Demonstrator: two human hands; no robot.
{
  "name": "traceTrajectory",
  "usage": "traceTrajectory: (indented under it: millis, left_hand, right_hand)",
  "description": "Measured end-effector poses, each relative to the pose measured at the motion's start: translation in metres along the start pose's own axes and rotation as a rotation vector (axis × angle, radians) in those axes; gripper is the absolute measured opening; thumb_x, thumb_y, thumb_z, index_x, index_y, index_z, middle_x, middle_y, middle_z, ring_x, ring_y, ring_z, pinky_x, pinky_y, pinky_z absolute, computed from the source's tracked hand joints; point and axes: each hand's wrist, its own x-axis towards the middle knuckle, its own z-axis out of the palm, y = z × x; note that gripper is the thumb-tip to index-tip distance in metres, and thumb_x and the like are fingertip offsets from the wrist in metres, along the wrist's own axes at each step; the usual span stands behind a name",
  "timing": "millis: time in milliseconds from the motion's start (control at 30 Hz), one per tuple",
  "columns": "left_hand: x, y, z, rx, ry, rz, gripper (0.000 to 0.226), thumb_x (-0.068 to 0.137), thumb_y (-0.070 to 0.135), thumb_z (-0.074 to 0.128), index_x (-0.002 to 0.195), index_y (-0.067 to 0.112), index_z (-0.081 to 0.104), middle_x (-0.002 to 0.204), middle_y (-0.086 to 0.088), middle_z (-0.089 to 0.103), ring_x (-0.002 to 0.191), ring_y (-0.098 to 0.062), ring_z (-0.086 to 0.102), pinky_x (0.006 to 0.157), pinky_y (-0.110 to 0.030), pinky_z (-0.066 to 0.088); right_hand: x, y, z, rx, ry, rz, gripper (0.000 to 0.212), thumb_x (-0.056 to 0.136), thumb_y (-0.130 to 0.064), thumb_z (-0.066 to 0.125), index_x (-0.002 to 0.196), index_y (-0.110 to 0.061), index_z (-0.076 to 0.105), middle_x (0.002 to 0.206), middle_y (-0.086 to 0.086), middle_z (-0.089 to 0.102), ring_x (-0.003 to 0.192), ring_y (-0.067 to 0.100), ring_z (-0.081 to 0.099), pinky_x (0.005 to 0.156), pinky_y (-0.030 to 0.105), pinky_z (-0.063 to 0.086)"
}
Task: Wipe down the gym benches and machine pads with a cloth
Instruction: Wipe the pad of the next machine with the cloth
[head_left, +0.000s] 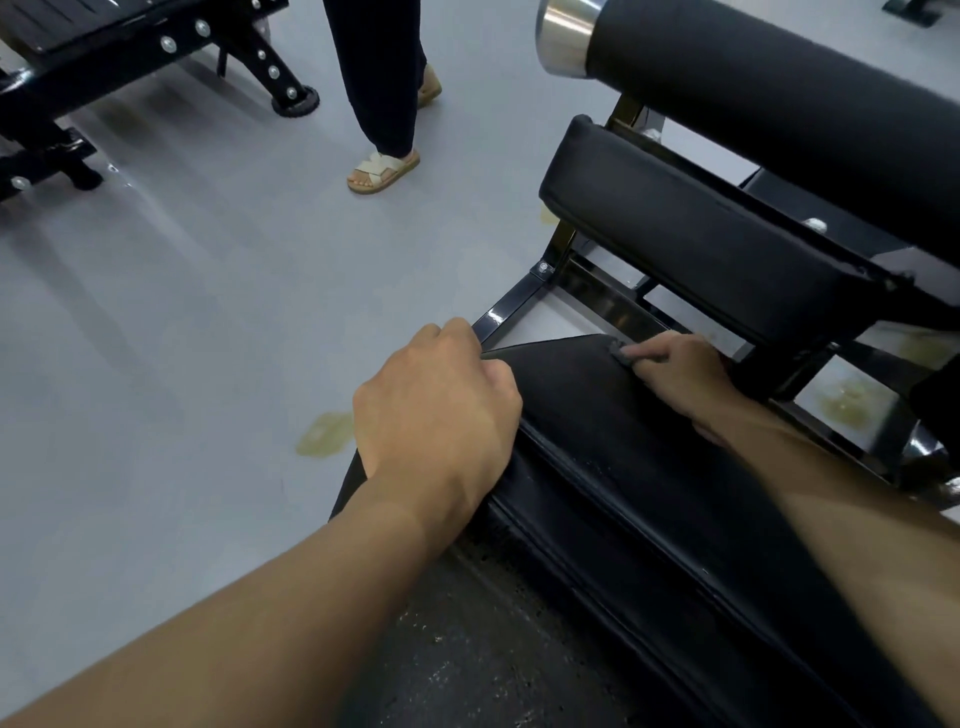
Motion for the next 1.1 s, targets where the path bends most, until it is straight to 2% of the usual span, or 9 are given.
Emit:
traceTrajectory:
  millis: [133,300,500,567,667,767,833,967,1100]
  left_hand:
    - [0.001,0.000,0.000,0.001,0.002,0.000,0.023,0.094,0.029,0.037,0.096,0.023,0.059,0.092,0.005,0.061,0.085,-0.024,0.058,0.077,-0.038,0.046]
    - [0.000,0.000,0.001,0.003,0.013,-0.004,0.023,0.094,0.029,0.038,0.097,0.022,0.060,0.094,0.005,0.063,0.087,-0.026,0.059,0.076,-0.037,0.044]
    - [0.001,0.000,0.002,0.000,0.011,-0.006,0.022,0.094,0.028,0.037,0.094,0.023,0.059,0.091,0.006,0.062,0.083,-0.025,0.059,0.077,-0.039,0.048]
    - [0.000,0.000,0.002,0.003,0.016,-0.007,0.023,0.093,0.029,0.038,0.096,0.024,0.060,0.093,0.006,0.062,0.085,-0.025,0.059,0.077,-0.038,0.047]
    - [0.000,0.000,0.002,0.001,0.015,-0.009,0.024,0.094,0.029,0.037,0.099,0.025,0.060,0.094,0.007,0.062,0.085,-0.024,0.059,0.077,-0.037,0.046]
    - [0.001,-0.001,0.001,0.000,0.015,-0.016,0.024,0.093,0.029,0.037,0.099,0.025,0.060,0.094,0.006,0.063,0.085,-0.024,0.059,0.078,-0.037,0.046]
    - [0.001,0.000,0.002,-0.003,0.015,-0.015,0.025,0.093,0.029,0.036,0.099,0.025,0.060,0.094,0.007,0.063,0.085,-0.023,0.059,0.077,-0.037,0.045]
    - [0.000,0.000,0.001,-0.005,0.019,-0.018,0.025,0.094,0.029,0.036,0.100,0.027,0.060,0.094,0.008,0.063,0.085,-0.022,0.058,0.078,-0.036,0.043]
    - [0.001,-0.001,0.001,-0.008,0.023,-0.018,0.024,0.094,0.029,0.037,0.100,0.026,0.060,0.093,0.007,0.062,0.083,-0.022,0.057,0.076,-0.036,0.042]
  right_hand:
    - [-0.017,0.006,-0.010,-0.023,-0.081,-0.084,0.020,0.090,-0.009,0.065,0.102,-0.020,0.075,0.106,-0.003,0.066,0.097,0.013,0.060,0.081,0.021,0.043]
    - [0.005,-0.012,0.004,0.025,-0.006,-0.006,0.023,0.089,-0.004,0.062,0.100,-0.019,0.075,0.108,0.005,0.068,0.096,0.016,0.061,0.088,0.030,0.050]
    - [-0.018,-0.003,-0.015,0.021,-0.108,-0.031,0.021,0.090,-0.005,0.063,0.098,-0.021,0.074,0.094,0.001,0.068,0.078,0.007,0.059,0.070,0.016,0.046]
    - [-0.005,-0.017,-0.005,0.046,-0.063,0.004,0.021,0.090,-0.006,0.061,0.095,-0.023,0.073,0.092,-0.002,0.068,0.080,0.008,0.060,0.074,0.020,0.049]
    - [-0.014,-0.017,-0.002,0.073,-0.030,0.015,0.025,0.087,-0.003,0.061,0.091,-0.025,0.073,0.100,-0.002,0.067,0.098,0.017,0.062,0.091,0.032,0.051]
    - [-0.041,-0.004,-0.019,0.108,-0.146,-0.032,0.022,0.087,0.001,0.062,0.092,-0.016,0.075,0.099,0.007,0.070,0.094,0.025,0.065,0.088,0.038,0.052]
    - [-0.032,-0.005,-0.019,0.106,-0.136,-0.029,0.022,0.087,-0.001,0.063,0.093,-0.017,0.076,0.098,0.009,0.071,0.091,0.025,0.066,0.085,0.039,0.053]
    - [-0.008,-0.015,0.002,0.126,-0.062,0.011,0.022,0.086,-0.003,0.063,0.092,-0.021,0.075,0.081,-0.003,0.067,0.073,0.012,0.060,0.066,0.022,0.046]
    - [-0.045,-0.001,-0.021,0.123,-0.171,-0.092,0.022,0.085,0.001,0.065,0.091,-0.017,0.077,0.097,0.007,0.070,0.087,0.028,0.064,0.079,0.039,0.052]
